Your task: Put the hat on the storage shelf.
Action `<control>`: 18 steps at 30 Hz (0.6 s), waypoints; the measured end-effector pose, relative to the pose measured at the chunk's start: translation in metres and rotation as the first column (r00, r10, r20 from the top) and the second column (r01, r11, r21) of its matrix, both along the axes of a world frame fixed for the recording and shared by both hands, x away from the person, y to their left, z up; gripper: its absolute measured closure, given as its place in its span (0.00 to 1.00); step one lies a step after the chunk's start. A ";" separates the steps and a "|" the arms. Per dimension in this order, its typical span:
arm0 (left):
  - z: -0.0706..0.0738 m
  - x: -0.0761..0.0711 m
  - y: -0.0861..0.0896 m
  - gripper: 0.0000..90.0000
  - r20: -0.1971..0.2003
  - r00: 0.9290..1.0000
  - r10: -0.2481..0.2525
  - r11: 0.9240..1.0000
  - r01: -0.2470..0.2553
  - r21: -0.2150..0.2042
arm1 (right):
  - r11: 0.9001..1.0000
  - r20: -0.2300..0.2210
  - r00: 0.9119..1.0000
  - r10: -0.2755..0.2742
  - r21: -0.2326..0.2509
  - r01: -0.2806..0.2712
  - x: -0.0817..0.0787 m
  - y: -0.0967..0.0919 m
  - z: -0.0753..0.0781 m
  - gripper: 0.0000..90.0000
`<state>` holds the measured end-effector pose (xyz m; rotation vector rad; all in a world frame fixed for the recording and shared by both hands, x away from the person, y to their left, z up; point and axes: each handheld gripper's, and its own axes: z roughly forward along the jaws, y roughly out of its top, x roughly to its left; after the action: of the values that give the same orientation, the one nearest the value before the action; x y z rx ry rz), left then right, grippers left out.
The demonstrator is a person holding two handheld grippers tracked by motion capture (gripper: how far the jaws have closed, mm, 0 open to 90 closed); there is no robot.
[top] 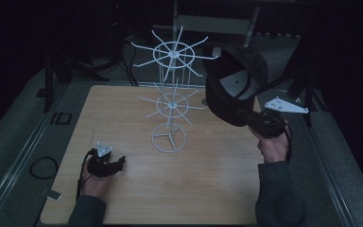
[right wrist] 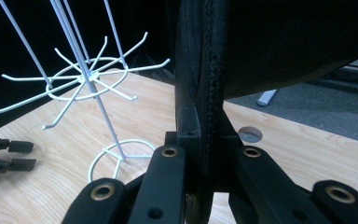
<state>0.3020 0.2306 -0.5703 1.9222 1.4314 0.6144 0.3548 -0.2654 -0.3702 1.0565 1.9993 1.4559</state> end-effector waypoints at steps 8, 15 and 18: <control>0.000 0.000 0.000 0.41 0.000 1.000 -0.001 1.000 0.001 0.000 | 1.000 0.016 1.000 0.003 -0.010 -0.002 0.005 0.002 0.005 0.96; 0.000 0.000 0.000 0.41 0.000 1.000 -0.002 1.000 0.002 0.000 | 1.000 0.019 1.000 0.005 -0.009 -0.004 0.007 0.004 0.006 0.96; 0.000 0.000 0.000 0.41 0.000 1.000 -0.002 1.000 0.002 0.000 | 1.000 0.019 1.000 0.005 -0.011 -0.005 0.008 0.005 0.006 0.96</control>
<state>0.3021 0.2306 -0.5703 1.9234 1.4295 0.6137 0.3630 -0.2604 -0.3644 1.0303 1.9964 1.4504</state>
